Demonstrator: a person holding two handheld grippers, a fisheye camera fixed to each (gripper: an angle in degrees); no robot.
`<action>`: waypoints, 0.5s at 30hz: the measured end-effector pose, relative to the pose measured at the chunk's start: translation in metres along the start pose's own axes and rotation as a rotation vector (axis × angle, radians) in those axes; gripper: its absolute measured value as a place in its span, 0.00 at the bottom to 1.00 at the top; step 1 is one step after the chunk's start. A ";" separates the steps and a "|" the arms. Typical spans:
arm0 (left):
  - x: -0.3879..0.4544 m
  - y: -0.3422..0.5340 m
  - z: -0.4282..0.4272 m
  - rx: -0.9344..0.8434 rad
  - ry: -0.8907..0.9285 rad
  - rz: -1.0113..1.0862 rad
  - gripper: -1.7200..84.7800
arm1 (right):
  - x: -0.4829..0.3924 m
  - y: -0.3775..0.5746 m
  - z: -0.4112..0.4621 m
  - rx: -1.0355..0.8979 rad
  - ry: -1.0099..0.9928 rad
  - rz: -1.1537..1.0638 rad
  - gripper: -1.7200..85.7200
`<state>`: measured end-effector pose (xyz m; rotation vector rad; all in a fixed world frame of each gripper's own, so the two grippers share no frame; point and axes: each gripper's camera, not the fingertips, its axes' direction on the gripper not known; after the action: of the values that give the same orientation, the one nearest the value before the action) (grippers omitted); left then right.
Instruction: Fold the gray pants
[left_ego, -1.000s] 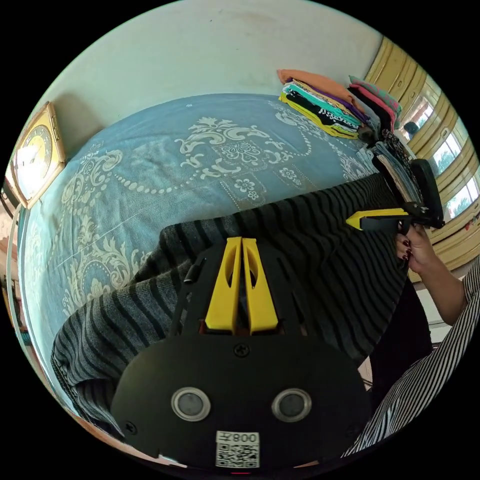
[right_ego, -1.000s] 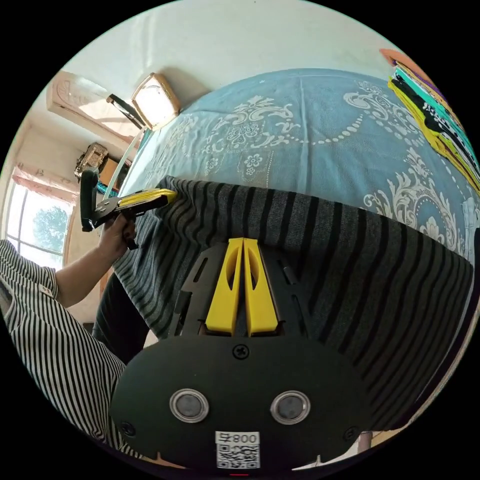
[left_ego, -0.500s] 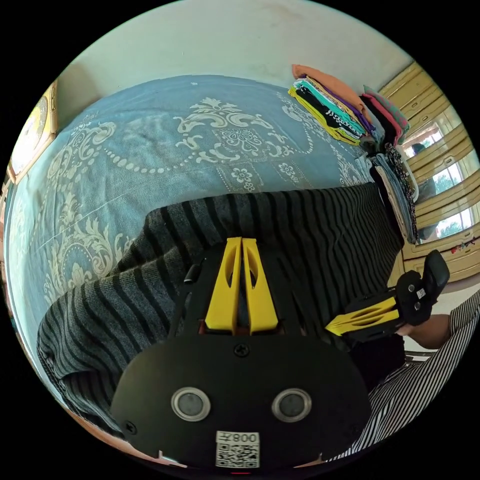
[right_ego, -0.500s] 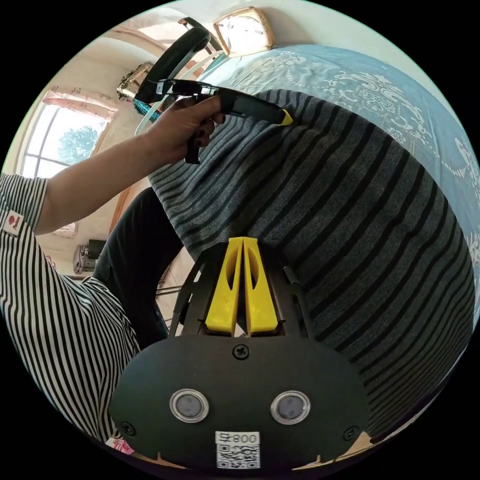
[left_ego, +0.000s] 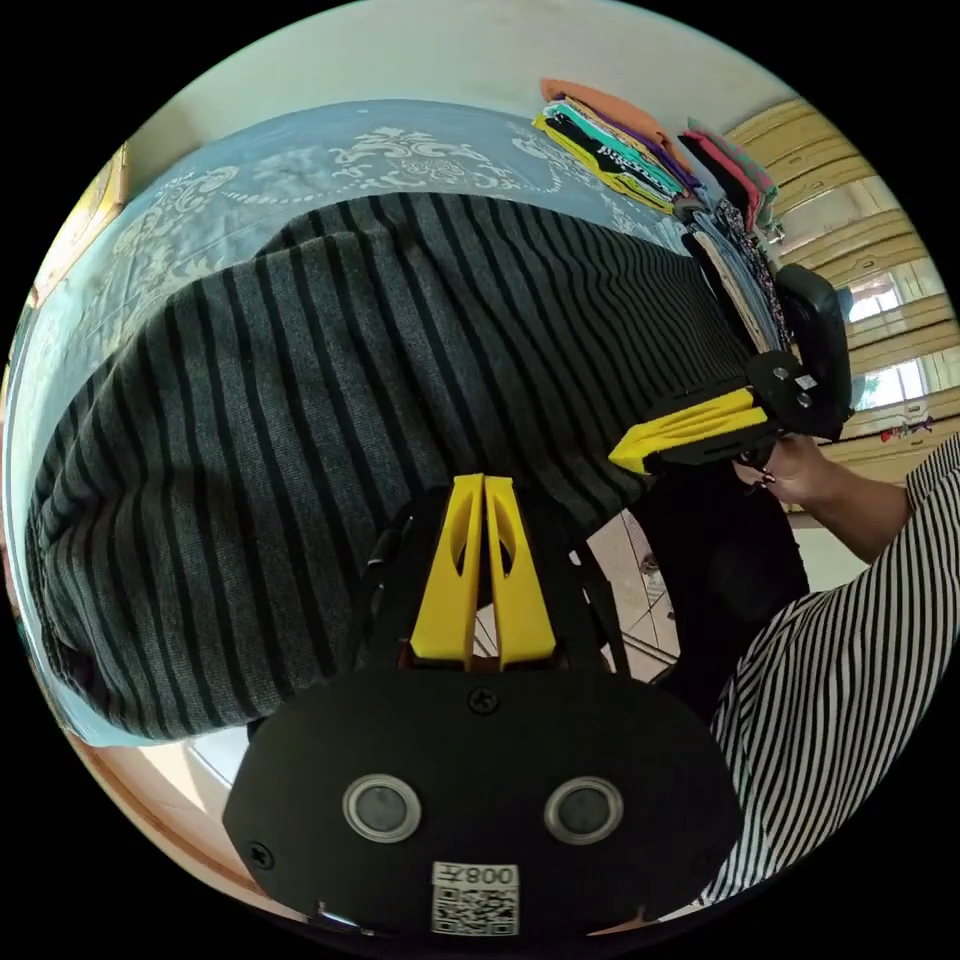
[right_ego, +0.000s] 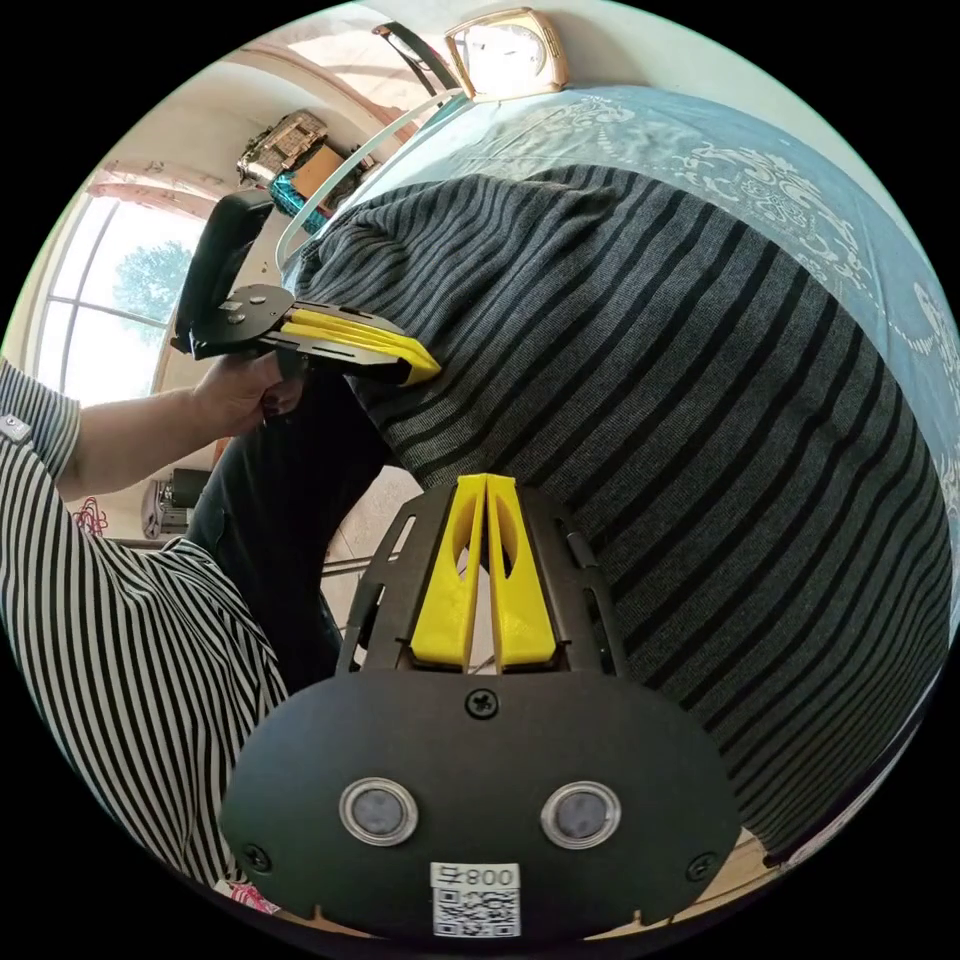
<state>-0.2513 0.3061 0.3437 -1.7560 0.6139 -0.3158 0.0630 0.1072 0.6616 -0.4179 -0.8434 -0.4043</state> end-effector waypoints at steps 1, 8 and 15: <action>-0.003 0.005 -0.002 -0.021 0.032 -0.023 0.02 | -0.001 -0.001 0.001 0.000 0.006 -0.005 0.02; -0.034 0.055 -0.045 0.084 -0.180 -0.101 0.02 | 0.008 -0.042 -0.021 0.111 0.000 0.000 0.02; -0.074 0.134 -0.050 0.066 -0.188 -0.249 0.02 | 0.024 -0.149 -0.024 0.209 -0.003 -0.049 0.02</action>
<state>-0.3698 0.2837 0.2376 -1.7757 0.2476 -0.3336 0.0182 -0.0349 0.6950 -0.2045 -0.8903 -0.3570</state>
